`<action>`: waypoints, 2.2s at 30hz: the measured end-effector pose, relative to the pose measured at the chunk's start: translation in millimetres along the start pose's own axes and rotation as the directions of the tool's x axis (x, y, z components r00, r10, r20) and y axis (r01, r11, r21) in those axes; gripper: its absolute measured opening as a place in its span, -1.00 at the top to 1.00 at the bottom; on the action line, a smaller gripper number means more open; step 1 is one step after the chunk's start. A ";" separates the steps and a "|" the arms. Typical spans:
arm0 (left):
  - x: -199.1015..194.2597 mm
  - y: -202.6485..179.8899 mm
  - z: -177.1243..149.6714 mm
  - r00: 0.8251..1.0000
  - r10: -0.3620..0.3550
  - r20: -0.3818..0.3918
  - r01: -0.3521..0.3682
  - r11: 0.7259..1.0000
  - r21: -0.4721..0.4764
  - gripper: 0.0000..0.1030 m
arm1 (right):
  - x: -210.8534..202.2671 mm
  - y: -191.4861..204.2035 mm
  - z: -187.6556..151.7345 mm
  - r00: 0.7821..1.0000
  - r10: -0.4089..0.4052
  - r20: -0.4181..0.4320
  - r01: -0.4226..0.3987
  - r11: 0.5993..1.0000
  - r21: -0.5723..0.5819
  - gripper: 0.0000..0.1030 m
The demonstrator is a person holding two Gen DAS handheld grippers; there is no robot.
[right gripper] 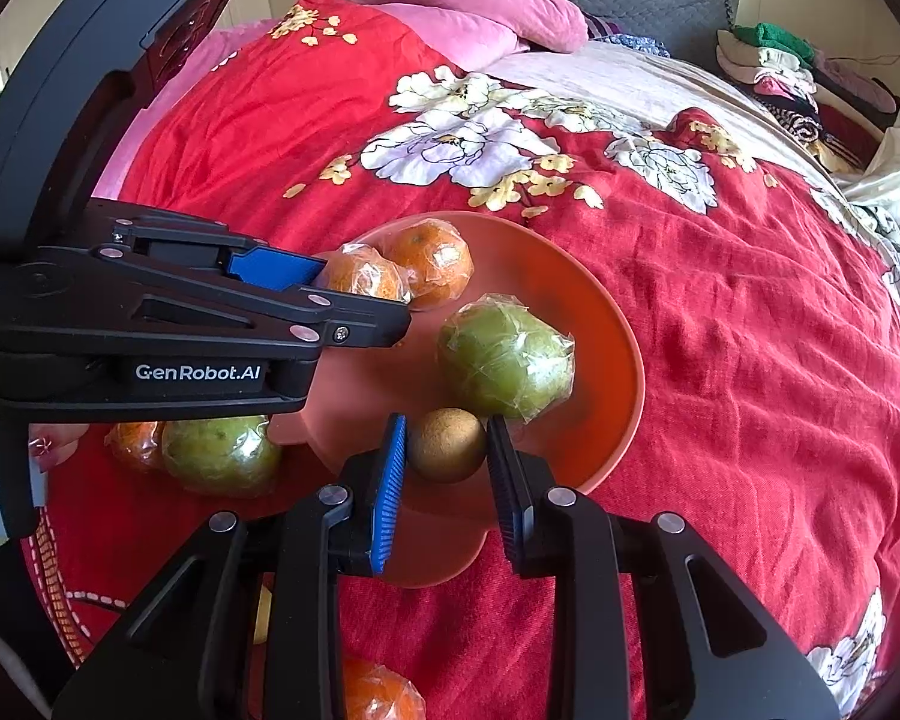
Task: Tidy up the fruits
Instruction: 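Carry the orange and kiwi over the pink plate with both grippers, then open both grippers to release the orange and kiwi onto the plate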
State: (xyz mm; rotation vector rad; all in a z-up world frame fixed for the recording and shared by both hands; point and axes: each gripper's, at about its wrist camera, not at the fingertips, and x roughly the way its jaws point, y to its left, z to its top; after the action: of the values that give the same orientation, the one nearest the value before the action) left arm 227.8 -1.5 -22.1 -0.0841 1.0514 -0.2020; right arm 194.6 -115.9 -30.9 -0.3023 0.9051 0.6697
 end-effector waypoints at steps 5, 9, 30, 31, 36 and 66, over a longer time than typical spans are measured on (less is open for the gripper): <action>0.3 -0.3 0.3 1.000 0.001 -0.001 -0.001 1.000 0.000 0.41 | -0.3 0.0 0.3 1.000 0.000 0.000 0.000 1.000 0.001 0.39; 0.0 -0.5 0.0 1.000 0.001 -0.001 -0.001 1.000 0.000 0.41 | -6.5 -0.3 -1.0 1.000 0.002 0.010 -0.002 1.000 0.003 0.29; 3.0 -3.0 -2.0 1.000 -0.001 -0.007 0.001 1.000 0.003 0.41 | -25.1 -0.6 -5.1 0.999 0.001 0.035 -0.002 1.000 0.016 0.07; 2.4 -3.0 -2.5 1.000 -0.002 -0.006 0.002 1.000 0.002 0.41 | -25.3 -0.7 -5.2 0.999 0.000 0.035 -0.001 1.000 0.017 0.06; 0.3 -2.6 -2.7 1.000 -0.002 -0.003 0.002 1.000 0.001 0.38 | -26.9 -0.2 -5.5 0.999 -0.001 0.039 0.001 1.000 0.018 0.02; -33.1 4.1 -10.6 0.998 0.019 0.053 -0.017 0.999 -0.036 -0.23 | -44.4 1.2 -5.4 0.996 -0.059 0.068 0.056 0.998 0.041 -0.56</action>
State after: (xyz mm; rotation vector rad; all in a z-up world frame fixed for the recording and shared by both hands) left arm 203.2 9.6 0.2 -0.1111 1.0025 -0.1637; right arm 171.1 -135.7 1.7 -0.2679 0.8392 0.6051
